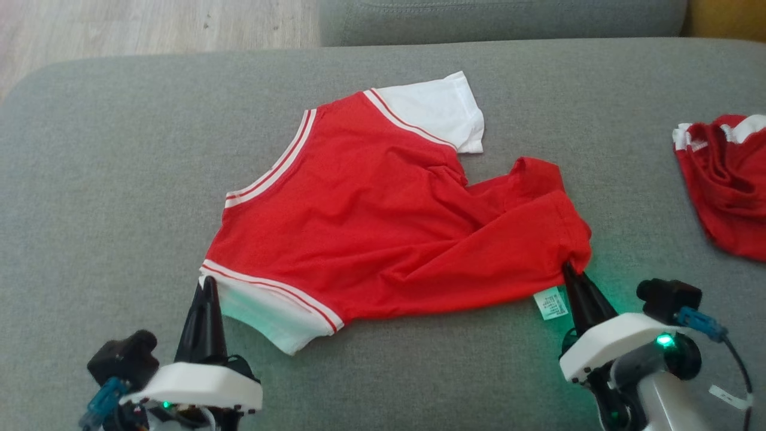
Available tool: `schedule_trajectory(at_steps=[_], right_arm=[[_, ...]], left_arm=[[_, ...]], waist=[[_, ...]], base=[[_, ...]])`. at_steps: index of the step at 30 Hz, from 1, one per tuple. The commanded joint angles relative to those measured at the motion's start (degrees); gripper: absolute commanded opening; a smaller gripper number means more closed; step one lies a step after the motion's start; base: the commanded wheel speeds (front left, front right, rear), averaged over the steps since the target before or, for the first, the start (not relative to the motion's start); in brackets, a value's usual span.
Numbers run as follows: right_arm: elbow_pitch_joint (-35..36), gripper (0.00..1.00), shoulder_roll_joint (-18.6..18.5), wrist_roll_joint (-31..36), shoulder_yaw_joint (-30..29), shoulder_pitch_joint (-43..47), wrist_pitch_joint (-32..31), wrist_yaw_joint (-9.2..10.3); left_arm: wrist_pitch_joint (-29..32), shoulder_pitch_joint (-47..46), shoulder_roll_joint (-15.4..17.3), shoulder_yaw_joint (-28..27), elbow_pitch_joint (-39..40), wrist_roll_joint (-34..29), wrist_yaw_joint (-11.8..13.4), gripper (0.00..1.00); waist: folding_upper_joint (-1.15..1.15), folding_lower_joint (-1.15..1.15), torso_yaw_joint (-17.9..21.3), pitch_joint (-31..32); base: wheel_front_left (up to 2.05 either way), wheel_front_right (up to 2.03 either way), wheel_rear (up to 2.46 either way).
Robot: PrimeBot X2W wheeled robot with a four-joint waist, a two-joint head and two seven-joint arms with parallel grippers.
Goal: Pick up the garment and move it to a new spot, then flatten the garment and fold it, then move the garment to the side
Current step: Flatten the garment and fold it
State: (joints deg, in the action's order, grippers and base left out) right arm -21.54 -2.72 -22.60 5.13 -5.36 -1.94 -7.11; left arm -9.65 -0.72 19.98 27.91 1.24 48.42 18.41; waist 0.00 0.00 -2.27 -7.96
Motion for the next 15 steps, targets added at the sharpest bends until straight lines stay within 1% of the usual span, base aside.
schedule_trajectory(at_steps=[1,4,7,12,15], right_arm=[[2.54,0.00,-0.16,0.38,1.18,-0.80,0.74,-0.37],[6.67,0.00,-0.16,0.56,0.73,0.18,0.45,-0.37],[12.48,0.00,-0.16,1.17,-0.01,1.38,-1.05,-0.37],[22.51,0.00,-0.16,2.57,-1.57,4.01,-5.93,-0.37],[26.50,0.00,-0.16,2.93,-2.93,6.10,-8.61,-0.37]], left_arm=[[-0.65,-1.09,1.35,-1.90,2.11,-0.05,0.04,0.00],[-1.00,-1.42,1.25,-1.79,3.17,-0.28,-0.17,0.00],[-1.26,-1.93,1.39,-1.90,5.11,-0.74,-0.02,0.00],[-1.15,-2.51,1.92,-2.30,8.62,-1.18,0.59,0.00],[-0.82,-2.54,2.18,-2.25,10.16,-1.43,1.08,0.00]], waist=[[0.00,0.00,0.03,0.25],[0.00,0.00,0.10,1.11],[0.00,0.00,0.38,2.13],[0.00,0.00,0.91,3.43],[0.00,0.00,1.02,3.44]], base=[[0.00,0.00,0.00],[0.00,0.00,0.00],[0.00,0.00,0.00],[0.00,0.00,0.00],[0.00,0.00,0.00]])
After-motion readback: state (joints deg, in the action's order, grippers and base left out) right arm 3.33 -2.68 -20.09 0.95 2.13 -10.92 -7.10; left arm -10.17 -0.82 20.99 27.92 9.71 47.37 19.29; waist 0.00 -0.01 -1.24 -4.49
